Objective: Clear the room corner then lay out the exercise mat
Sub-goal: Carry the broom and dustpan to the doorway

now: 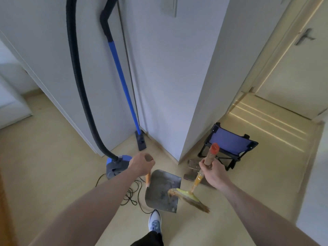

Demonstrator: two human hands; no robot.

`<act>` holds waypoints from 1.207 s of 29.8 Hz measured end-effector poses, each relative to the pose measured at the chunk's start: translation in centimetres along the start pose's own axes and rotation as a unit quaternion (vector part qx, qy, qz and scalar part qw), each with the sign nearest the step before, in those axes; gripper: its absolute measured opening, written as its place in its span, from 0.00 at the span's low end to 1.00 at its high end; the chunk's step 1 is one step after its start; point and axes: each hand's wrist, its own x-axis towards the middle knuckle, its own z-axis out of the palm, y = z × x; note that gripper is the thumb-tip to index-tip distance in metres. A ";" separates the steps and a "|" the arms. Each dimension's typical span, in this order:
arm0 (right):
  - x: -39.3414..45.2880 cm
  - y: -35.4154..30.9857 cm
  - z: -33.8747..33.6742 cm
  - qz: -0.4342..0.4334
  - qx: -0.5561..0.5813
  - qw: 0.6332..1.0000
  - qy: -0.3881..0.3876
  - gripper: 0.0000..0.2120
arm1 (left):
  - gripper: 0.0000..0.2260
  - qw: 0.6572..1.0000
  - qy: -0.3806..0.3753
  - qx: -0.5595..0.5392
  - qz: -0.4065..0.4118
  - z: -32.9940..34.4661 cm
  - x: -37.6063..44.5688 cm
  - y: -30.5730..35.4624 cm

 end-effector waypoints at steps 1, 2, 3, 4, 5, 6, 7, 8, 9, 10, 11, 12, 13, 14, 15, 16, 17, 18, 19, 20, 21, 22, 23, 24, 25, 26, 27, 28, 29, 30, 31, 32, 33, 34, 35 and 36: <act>1.7 -0.1 0.2 0.004 -0.006 1.000 -0.004 0.11 | 0.03 1.000 -0.007 0.005 0.001 0.1 1.9 0.2; 2.7 -0.4 0.5 0.007 -0.013 1.000 -0.009 0.10 | 0.03 1.000 -0.013 0.014 0.000 0.3 3.1 0.4; 3.7 -0.5 0.8 0.007 -0.017 1.000 -0.012 0.10 | 0.03 1.000 -0.021 0.011 0.000 0.4 3.9 0.7; 5.8 -0.9 1.1 0.011 -0.026 1.000 -0.012 0.10 | 0.02 1.000 -0.028 0.011 -0.002 0.5 6.1 1.3; 6.9 -1.1 1.4 0.012 -0.031 0.999 -0.013 0.11 | 0.02 0.999 -0.033 0.016 0.004 0.8 7.2 1.6; 7.8 -1.6 1.6 0.016 -0.029 0.999 -0.015 0.10 | 0.03 0.999 -0.040 0.022 0.004 1.0 8.1 2.0; 8.6 -1.8 1.9 0.019 -0.025 0.999 -0.015 0.10 | 0.03 0.998 -0.047 0.029 0.003 1.3 9.0 2.2; 9.9 -2.1 2.4 0.023 -0.026 0.999 -0.019 0.10 | 0.03 0.998 -0.053 0.034 -0.001 1.6 10.3 2.6; 10.7 -2.2 3.0 0.023 -0.024 0.999 -0.025 0.10 | 0.03 0.998 -0.059 0.031 -0.002 1.8 11.1 2.8; 11.8 -2.3 3.6 0.026 -0.028 0.999 -0.038 0.10 | 0.03 0.998 -0.063 0.030 -0.009 2.0 12.2 3.1; 13.1 -2.4 4.2 0.025 -0.028 0.998 -0.048 0.10 | 0.03 0.997 -0.066 0.026 -0.013 2.1 13.5 3.3; 13.2 -2.7 4.6 0.024 -0.025 0.998 -0.050 0.10 | 0.03 0.997 -0.070 0.030 -0.014 1.9 13.6 3.5; 14.5 -2.8 5.0 0.025 -0.021 0.998 -0.054 0.11 | 0.03 0.997 -0.074 0.026 -0.018 1.9 15.0 3.6; 15.9 -3.0 5.2 0.025 -0.023 0.997 -0.064 0.11 | 0.03 0.996 -0.076 0.021 -0.029 2.2 16.4 3.6; 16.7 -3.3 5.4 0.021 -0.024 0.997 -0.069 0.12 | 0.03 0.996 -0.077 0.018 -0.034 2.3 17.3 3.7; 17.6 -3.6 5.5 0.017 -0.025 0.997 -0.072 0.12 | 0.03 0.996 -0.075 0.016 -0.038 2.2 18.2 3.9; 19.0 -3.7 5.7 0.012 -0.022 0.997 -0.073 0.13 | 0.03 0.997 -0.069 0.011 -0.045 2.5 19.5 3.9; 19.8 -4.0 5.8 0.009 -0.015 0.997 -0.072 0.14 | 0.02 0.996 -0.068 0.006 -0.050 2.5 20.2 4.1; 21.0 -4.1 6.0 0.008 -0.013 0.997 -0.072 0.15 | 0.02 0.996 -0.068 0.003 -0.054 2.6 21.3 4.4; 22.3 -4.2 6.2 0.010 -0.012 0.997 -0.076 0.16 | 0.03 0.996 -0.070 -0.001 -0.061 2.8 22.4 4.6; 23.8 -4.3 6.4 0.012 -0.008 0.997 -0.081 0.17 | 0.03 0.995 -0.073 -0.005 -0.066 3.0 23.5 4.8; 25.2 -4.4 6.6 0.019 -0.006 0.996 -0.087 0.17 | 0.04 0.995 -0.077 -0.006 -0.069 3.3 24.6 5.0; 26.4 -4.5 6.9 0.022 -0.007 0.995 -0.096 0.18 | 0.05 0.994 -0.081 -0.005 -0.072 3.5 25.6 5.2; 27.9 -4.5 7.3 0.024 -0.013 0.994 -0.110 0.19 | 0.05 0.993 -0.084 -0.008 -0.078 4.0 26.8 5.3; 29.3 -4.4 7.8 0.019 -0.018 0.992 -0.121 0.19 | 0.05 0.993 -0.084 -0.012 -0.084 4.4 27.9 5.4; 30.4 -4.3 8.2 0.017 -0.022 0.991 -0.130 0.19 | 0.06 0.993 -0.082 -0.015 -0.088 4.8 28.8 5.4; 31.2 -4.3 8.5 0.019 -0.023 0.990 -0.137 0.19 | 0.06 0.993 -0.081 -0.013 -0.089 4.9 29.4 5.4; 32.2 -4.3 8.8 0.025 -0.025 0.989 -0.147 0.18 | 0.06 0.993 -0.081 -0.007 -0.089 5.2 30.3 5.5; 33.4 -4.1 9.3 0.025 -0.028 0.987 -0.157 0.18 | 0.06 0.993 -0.080 -0.003 -0.087 5.5 31.3 5.6; 34.1 -4.0 9.7 0.025 -0.030 0.986 -0.162 0.18 | 0.06 0.994 -0.079 0.004 -0.081 5.7 32.0 5.7; 35.0 -4.0 10.0 0.032 -0.029 0.986 -0.164 0.18 | 0.05 0.994 -0.079 0.010 -0.075 5.8 32.8 6.0; 35.7 -4.0 10.3 0.041 -0.025 0.985 -0.164 0.17 | 0.05 0.994 -0.079 0.016 -0.069 6.0 33.4 6.4; 36.5 -4.0 10.5 0.049 -0.019 0.985 -0.163 0.16 | 0.06 0.995 -0.078 0.021 -0.062 6.1 33.9 6.8; 37.1 -4.1 10.7 0.057 -0.011 0.985 -0.164 0.15 | 0.06 0.995 -0.075 0.026 -0.056 6.2 34.2 7.3; 37.8 -4.3 11.1 0.065 0.001 0.984 -0.164 0.13 | 0.07 0.995 -0.071 0.031 -0.057 6.4 34.4 7.5; 38.3 -4.5 11.0 0.075 0.016 0.985 -0.157 0.13 | 0.08 0.996 -0.066 0.034 -0.053 6.6 34.3 7.9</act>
